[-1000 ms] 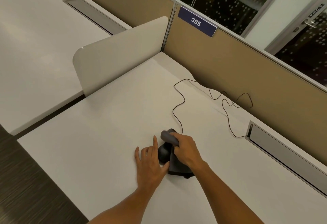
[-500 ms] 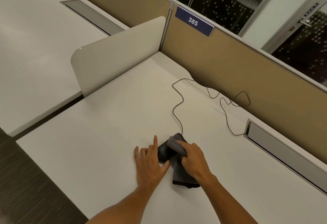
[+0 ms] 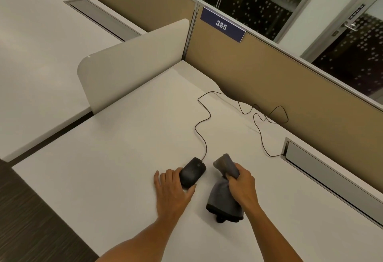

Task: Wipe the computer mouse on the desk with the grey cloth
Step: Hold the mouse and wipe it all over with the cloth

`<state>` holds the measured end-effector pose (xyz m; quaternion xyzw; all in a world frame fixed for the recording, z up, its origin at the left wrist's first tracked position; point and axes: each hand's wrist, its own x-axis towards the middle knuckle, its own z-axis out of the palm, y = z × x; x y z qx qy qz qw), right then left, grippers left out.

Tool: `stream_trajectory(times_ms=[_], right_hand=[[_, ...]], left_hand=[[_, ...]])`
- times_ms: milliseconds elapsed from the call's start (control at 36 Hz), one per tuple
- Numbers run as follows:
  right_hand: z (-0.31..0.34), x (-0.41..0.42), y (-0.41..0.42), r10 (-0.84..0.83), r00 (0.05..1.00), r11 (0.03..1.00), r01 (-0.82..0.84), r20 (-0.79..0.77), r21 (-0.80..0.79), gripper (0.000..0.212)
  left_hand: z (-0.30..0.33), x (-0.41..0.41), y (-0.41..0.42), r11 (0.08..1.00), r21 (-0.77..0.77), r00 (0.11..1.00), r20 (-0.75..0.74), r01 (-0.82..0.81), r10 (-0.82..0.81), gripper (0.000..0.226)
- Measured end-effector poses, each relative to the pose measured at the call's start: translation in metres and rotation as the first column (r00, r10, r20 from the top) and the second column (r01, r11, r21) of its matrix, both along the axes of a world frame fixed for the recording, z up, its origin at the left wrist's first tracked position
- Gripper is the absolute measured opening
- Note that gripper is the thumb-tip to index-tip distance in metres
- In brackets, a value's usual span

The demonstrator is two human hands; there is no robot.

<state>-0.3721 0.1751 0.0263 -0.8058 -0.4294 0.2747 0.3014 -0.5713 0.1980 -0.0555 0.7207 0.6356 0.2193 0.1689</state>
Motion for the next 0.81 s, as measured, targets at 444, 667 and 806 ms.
stream_trajectory(times_ms=[444,667,806], right_hand=[[-0.008,-0.052,0.051,0.436,0.858,0.899,-0.406,0.270,-0.163,0.050],[-0.016,-0.040,0.033,0.509,0.798,0.860,-0.488,0.322,-0.150,0.051],[-0.014,-0.036,0.022,0.500,0.793,0.866,-0.468,0.347,-0.178,0.055]], left_hand=[[-0.003,0.000,0.002,1.000,-0.025,0.999,0.029,-0.012,0.013,0.063],[0.002,-0.001,0.001,0.999,-0.049,0.998,0.062,-0.005,0.008,0.056],[0.005,-0.001,0.000,0.998,-0.060,0.998,0.062,0.008,-0.005,0.057]])
